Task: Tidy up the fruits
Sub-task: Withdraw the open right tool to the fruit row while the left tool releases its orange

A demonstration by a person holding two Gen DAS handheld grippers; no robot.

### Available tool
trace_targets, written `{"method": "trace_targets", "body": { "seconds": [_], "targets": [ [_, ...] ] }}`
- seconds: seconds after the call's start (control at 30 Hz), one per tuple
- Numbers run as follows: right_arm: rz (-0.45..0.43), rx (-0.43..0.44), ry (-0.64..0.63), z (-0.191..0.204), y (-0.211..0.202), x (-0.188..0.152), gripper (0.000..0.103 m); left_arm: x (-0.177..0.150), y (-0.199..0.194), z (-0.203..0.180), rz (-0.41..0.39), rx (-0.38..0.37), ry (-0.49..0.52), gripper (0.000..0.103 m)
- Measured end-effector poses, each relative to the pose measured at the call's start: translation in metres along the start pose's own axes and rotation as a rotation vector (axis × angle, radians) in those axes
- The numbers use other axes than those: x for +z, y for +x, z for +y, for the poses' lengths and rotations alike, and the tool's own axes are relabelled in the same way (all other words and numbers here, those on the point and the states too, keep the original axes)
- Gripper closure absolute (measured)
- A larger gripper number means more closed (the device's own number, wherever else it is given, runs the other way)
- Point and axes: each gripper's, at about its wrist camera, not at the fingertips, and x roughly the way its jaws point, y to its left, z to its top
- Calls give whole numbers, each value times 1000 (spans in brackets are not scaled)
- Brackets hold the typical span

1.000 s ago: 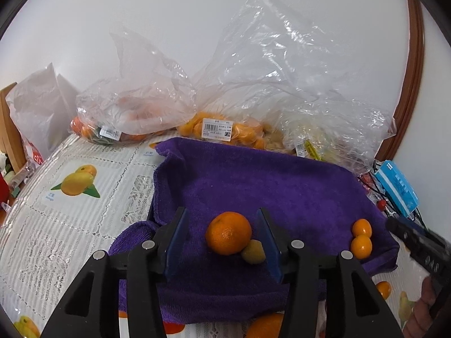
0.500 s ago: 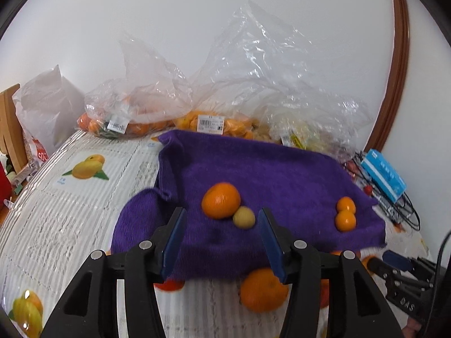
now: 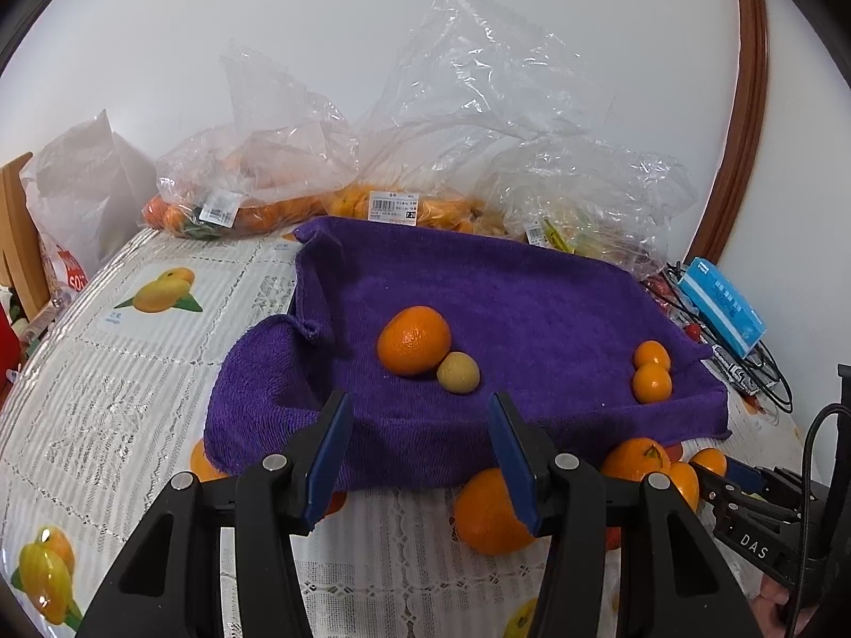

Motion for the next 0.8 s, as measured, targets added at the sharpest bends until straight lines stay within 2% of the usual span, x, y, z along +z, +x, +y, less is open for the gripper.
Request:
{"method": "trace_targets", "body": {
  "seconds": [0.47, 0.8],
  "targets": [
    [3, 25, 29, -4, 1, 0, 68, -1, -1, 3, -2, 2, -11, 53],
    [-4, 29, 49, -7, 0, -1, 68, -11, -9, -13, 7, -88, 36, 50]
  ]
}}
